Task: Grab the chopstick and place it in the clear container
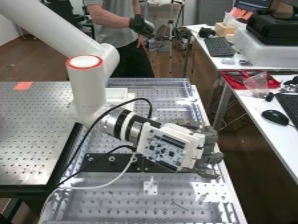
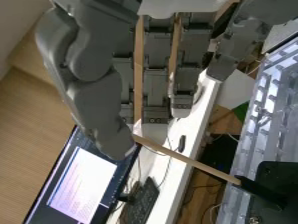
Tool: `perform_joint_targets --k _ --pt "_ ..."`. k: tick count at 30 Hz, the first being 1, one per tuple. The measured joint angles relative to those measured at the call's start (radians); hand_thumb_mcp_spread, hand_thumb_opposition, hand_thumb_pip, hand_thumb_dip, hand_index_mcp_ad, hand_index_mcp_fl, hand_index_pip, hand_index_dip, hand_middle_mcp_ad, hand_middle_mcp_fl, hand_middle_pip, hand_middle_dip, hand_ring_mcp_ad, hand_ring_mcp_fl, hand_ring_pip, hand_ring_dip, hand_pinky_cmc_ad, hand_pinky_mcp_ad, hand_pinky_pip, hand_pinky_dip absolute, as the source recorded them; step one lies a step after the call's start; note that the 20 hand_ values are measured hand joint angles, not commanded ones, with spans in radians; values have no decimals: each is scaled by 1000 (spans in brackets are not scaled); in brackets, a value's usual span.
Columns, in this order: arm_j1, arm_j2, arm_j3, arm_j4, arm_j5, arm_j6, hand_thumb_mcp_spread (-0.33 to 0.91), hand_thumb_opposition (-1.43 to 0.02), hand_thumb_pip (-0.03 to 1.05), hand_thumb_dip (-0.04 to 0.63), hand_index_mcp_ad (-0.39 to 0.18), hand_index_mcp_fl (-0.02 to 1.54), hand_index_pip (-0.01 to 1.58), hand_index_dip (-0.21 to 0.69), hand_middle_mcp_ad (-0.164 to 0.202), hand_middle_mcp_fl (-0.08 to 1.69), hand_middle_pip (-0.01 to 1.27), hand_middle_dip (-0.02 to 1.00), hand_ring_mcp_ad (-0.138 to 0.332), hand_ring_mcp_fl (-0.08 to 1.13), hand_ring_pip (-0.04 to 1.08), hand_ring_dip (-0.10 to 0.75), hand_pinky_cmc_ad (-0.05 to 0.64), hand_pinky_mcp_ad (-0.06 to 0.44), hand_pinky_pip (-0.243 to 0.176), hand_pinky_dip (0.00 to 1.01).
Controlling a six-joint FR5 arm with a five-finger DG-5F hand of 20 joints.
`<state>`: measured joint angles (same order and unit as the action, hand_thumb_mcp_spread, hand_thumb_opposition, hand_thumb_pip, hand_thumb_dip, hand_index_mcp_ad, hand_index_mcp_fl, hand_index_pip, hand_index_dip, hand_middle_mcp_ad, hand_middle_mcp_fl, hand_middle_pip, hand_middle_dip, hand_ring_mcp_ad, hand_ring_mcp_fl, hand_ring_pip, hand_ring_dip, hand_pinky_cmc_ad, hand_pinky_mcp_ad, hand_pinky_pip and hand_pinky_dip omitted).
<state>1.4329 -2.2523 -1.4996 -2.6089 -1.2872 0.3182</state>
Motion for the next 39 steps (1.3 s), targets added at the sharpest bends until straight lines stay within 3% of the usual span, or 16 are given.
perform_joint_targets --k 6,34,39 --pt "0 -1 -5 2 10 10 548 -883 646 265 -152 504 1215 31 -31 661 721 714 7 531 91 541 424 199 59 176" --pt "3 2 -20 17 40 35 545 -866 641 265 -152 536 1213 17 -28 658 723 700 3 539 101 539 407 201 59 176" --pt "4 2 -20 17 45 33 545 -869 600 265 -152 569 1227 0 -28 684 731 700 7 545 101 543 415 199 63 176"
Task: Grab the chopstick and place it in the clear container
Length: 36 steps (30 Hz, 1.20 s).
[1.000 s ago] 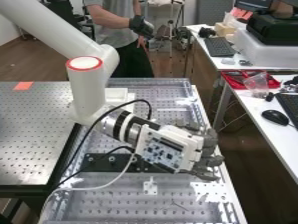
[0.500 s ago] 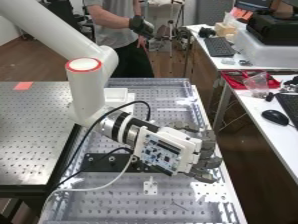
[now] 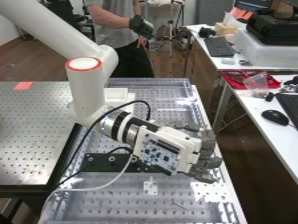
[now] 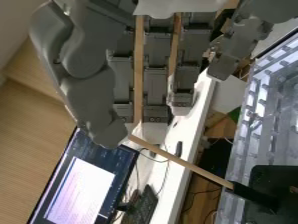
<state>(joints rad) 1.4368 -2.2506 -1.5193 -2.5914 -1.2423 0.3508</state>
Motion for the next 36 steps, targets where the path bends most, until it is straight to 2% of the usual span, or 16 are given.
perform_joint_targets --k 6,15,23,25,36 --pt "2 -1 2 -1 5 -5 597 -955 567 253 -152 585 1309 3 -28 721 731 703 5 595 99 543 414 199 59 176" --pt "0 -3 6 -7 7 -16 616 -955 565 253 -169 581 1312 5 -26 771 721 703 7 616 93 539 417 202 65 176" --pt "-1 -2 9 -5 15 -27 625 -960 562 253 -166 637 1288 2 -26 834 721 698 7 648 96 543 428 202 75 180" --pt "-1 -2 11 -2 17 -29 674 -956 508 251 -166 668 1244 2 -30 852 721 696 7 648 96 543 429 202 75 180" --pt "-2 0 39 -6 6 -43 684 -956 506 251 -164 707 1194 2 -26 894 709 714 3 679 98 545 456 201 87 180"
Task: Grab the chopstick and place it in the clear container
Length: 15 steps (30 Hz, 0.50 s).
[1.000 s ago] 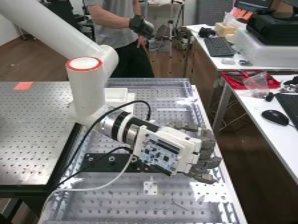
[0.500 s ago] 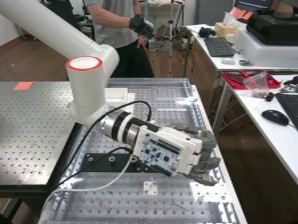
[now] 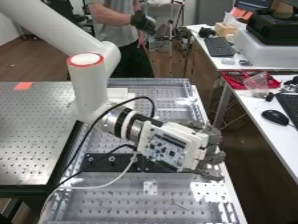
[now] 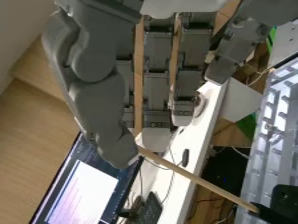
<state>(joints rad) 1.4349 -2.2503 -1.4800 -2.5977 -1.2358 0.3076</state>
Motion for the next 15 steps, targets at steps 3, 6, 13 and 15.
perform_joint_targets --k 3,6,13,15 --pt "-3 4 11 -9 -3 -10 688 -956 506 251 -164 723 1182 2 -26 894 698 710 7 677 94 545 456 201 87 180" --pt "-8 12 24 -22 -7 -24 688 -956 497 253 -164 723 1182 3 -26 916 695 712 5 693 93 545 464 216 87 180" --pt "-22 35 46 -57 -11 -50 747 -963 501 255 -171 747 1183 5 -28 923 700 721 5 688 98 545 468 215 87 180" --pt "-25 41 49 -61 -12 -52 759 -963 501 255 -171 747 1183 5 -28 922 700 721 5 688 98 545 473 215 87 180"
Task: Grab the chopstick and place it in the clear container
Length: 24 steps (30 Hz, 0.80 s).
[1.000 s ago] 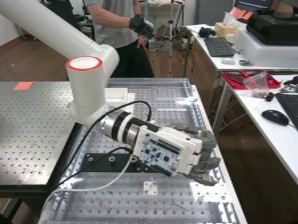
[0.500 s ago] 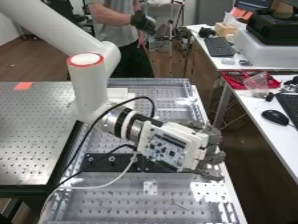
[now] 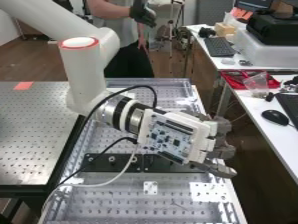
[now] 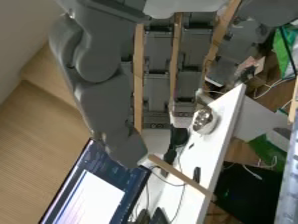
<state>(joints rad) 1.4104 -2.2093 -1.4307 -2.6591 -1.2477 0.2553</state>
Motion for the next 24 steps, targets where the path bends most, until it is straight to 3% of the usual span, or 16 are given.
perform_joint_targets --k 17,24 --pt "-18 89 0 -27 13 -77 763 -963 501 255 -171 759 1183 5 -30 948 702 721 3 696 94 545 476 216 93 176" --pt "-1 145 -41 -46 18 -102 759 -963 501 255 -168 759 1183 5 -30 944 702 721 3 696 94 545 476 216 93 176"
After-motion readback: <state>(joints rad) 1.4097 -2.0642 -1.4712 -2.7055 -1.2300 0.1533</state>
